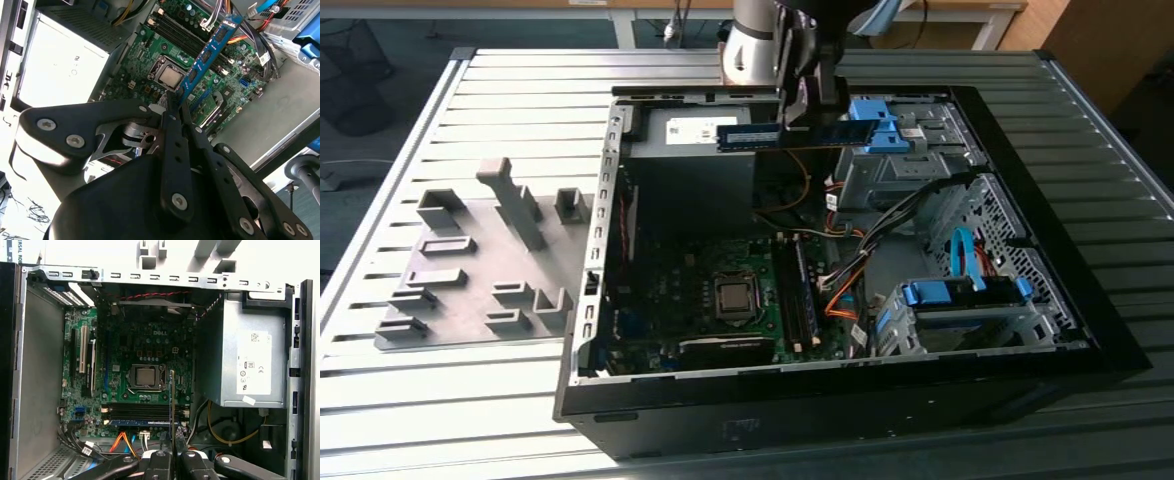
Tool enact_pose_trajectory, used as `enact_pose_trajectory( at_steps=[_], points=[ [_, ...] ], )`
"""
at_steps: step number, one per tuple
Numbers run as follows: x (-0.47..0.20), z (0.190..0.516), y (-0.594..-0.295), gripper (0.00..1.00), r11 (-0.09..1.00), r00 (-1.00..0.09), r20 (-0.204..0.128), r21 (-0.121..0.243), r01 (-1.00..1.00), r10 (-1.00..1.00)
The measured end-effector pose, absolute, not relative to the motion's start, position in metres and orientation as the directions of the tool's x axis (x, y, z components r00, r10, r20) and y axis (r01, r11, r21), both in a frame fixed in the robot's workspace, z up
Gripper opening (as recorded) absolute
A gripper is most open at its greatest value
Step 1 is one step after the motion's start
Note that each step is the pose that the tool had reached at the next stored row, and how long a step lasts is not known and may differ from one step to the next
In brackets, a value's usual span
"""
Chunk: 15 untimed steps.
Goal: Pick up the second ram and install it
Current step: 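Pick up the second ram and move it above second insertion slot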
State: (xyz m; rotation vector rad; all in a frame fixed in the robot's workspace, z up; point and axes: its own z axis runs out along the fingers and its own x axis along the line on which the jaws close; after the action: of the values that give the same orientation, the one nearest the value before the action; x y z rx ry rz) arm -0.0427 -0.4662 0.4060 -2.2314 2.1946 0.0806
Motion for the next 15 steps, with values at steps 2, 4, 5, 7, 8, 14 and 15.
enact_pose_trajectory(
  at_steps=[2,4,5,7,8,14,15],
  points=[
    [-0.043,0.406,-0.4662,0.14,-0.017,0.016,-0.044,0.028,-0.999,-0.999],
    [-0.0447,0.406,-0.4662,0.14,-0.017,0.016,-0.044,0.028,-0.999,-0.999],
    [-0.0449,0.406,-0.4662,0.14,-0.017,0.016,-0.044,0.028,-0.999,-0.999],
    [-0.046,0.406,-0.4662,0.14,-0.017,0.016,-0.044,0.028,-0.999,-0.999],
    [-0.0462,0.406,-0.4662,0.14,-0.017,0.016,-0.044,0.028,-0.999,-0.999],
    [-0.0482,0.406,-0.4662,0.14,-0.017,0.016,-0.044,0.028,-0.999,-0.999],
    [-0.0483,0.406,-0.4662,0.14,-0.017,0.016,-0.044,0.028,-0.999,-0.999]
  ],
)
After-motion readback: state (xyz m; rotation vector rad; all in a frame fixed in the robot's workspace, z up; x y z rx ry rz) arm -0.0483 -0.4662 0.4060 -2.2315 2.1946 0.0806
